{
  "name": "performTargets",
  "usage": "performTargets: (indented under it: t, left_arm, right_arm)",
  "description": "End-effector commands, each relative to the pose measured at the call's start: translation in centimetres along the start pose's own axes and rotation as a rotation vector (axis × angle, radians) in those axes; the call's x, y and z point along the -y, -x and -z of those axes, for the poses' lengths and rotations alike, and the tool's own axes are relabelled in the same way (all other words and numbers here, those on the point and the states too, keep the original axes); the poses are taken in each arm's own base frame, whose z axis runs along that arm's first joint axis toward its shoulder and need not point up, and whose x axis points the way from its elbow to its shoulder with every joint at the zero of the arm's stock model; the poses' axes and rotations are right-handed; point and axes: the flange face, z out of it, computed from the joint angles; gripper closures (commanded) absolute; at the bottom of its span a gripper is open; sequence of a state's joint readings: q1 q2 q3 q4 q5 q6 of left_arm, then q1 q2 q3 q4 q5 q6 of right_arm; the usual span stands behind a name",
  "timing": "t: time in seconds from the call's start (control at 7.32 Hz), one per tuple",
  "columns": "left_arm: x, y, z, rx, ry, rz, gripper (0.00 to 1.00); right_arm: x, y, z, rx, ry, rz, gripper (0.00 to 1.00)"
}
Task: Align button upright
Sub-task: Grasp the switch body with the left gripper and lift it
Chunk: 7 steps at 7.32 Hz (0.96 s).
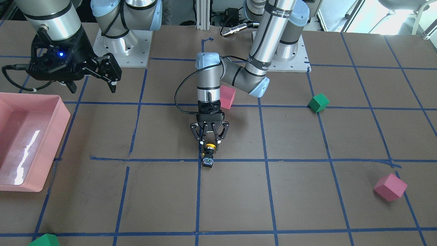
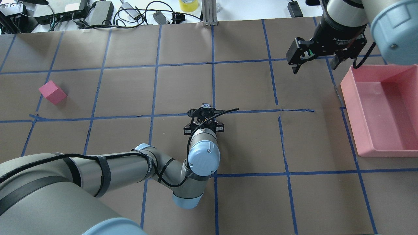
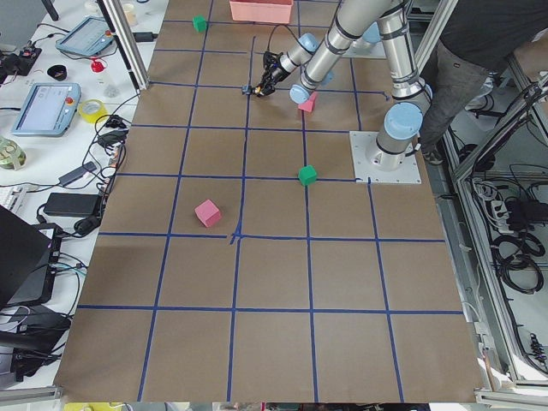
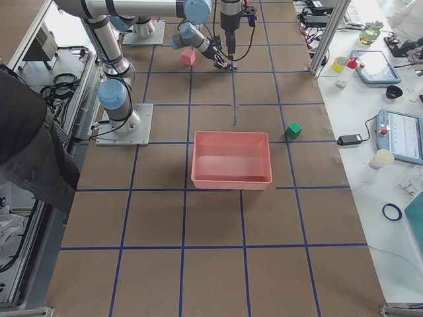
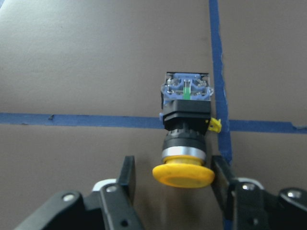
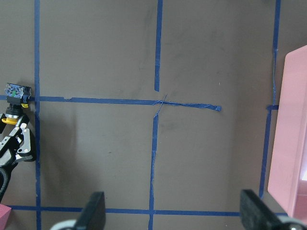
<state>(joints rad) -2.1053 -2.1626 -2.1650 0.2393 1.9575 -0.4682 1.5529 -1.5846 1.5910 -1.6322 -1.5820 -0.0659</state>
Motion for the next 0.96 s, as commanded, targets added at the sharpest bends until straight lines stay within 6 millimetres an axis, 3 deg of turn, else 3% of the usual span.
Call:
performTargets:
  t: [0.0,0.41,0.68,0.82]
  left_arm:
    - [0.2,-0.1,0.3,-0.004,-0.007,-0.001,0.66]
    - [1.4,-0.1,1.4,-0.019,-0.045,0.054,0.75]
    - [5.2,-0.7,2.2,-0.043,-0.079,0.135,0.77]
    - [7.2,-1.3,2.2,-0.026,-0.032,0.24,0.83]
  right_arm:
    - [0.0,0.0,-0.1,0.001,0.003,0.0,0.0]
    - [0.0,-0.1,-0.1,0.001,0.003,-0.002,0.0]
    - [0.0,-0.1,-0.1,-0.003,0.002,0.039,0.0]
    - [0.0,-0.1,-0.1,-0.003,0.002,0.036,0.0]
